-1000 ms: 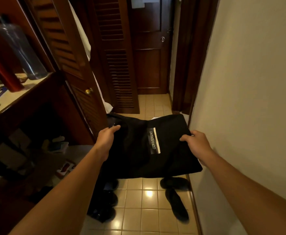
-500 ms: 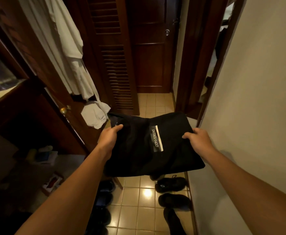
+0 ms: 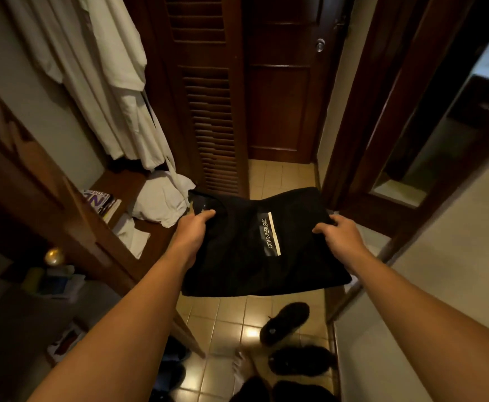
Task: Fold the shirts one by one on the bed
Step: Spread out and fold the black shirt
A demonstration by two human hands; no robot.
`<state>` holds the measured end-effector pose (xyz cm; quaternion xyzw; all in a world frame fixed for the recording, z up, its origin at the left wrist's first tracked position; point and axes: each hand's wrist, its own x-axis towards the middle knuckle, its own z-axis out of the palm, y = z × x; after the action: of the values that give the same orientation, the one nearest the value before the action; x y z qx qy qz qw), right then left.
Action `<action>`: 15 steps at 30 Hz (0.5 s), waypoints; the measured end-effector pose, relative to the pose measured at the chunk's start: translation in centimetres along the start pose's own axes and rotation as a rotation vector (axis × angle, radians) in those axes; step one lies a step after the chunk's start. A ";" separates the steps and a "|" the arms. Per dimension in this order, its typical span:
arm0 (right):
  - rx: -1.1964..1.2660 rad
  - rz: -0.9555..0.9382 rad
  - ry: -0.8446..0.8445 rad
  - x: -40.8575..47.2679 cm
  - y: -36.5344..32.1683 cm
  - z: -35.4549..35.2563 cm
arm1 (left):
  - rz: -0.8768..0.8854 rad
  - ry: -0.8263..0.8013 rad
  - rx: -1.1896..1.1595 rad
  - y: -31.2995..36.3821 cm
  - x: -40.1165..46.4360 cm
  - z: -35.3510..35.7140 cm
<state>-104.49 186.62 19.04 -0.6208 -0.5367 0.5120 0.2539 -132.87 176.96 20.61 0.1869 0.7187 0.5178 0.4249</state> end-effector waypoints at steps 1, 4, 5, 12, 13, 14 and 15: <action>-0.012 -0.009 -0.009 2.1 -1.2 0.8 | -0.010 0.007 -0.013 0.8 2.2 0.1; -0.036 -0.039 -0.020 7.3 -4.7 2.9 | -0.020 0.019 -0.029 3.3 7.1 0.6; -0.042 -0.054 -0.025 9.0 -5.9 3.6 | -0.025 0.032 -0.040 4.0 8.6 0.5; -0.087 -0.119 -0.088 17.2 -13.0 8.0 | -0.052 0.141 -0.118 7.8 15.4 -1.0; -0.099 -0.127 -0.107 18.5 -14.0 8.9 | -0.059 0.164 -0.130 8.3 16.5 -1.4; -0.102 -0.139 -0.129 19.8 -15.1 9.8 | -0.066 0.184 -0.145 8.8 17.6 -1.8; -0.108 -0.141 -0.145 20.9 -15.9 10.5 | -0.077 0.199 -0.154 9.3 18.5 -2.1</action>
<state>-122.62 208.17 21.55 -0.5558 -0.6227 0.5066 0.2160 -146.68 192.52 21.52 0.0739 0.7219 0.5708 0.3841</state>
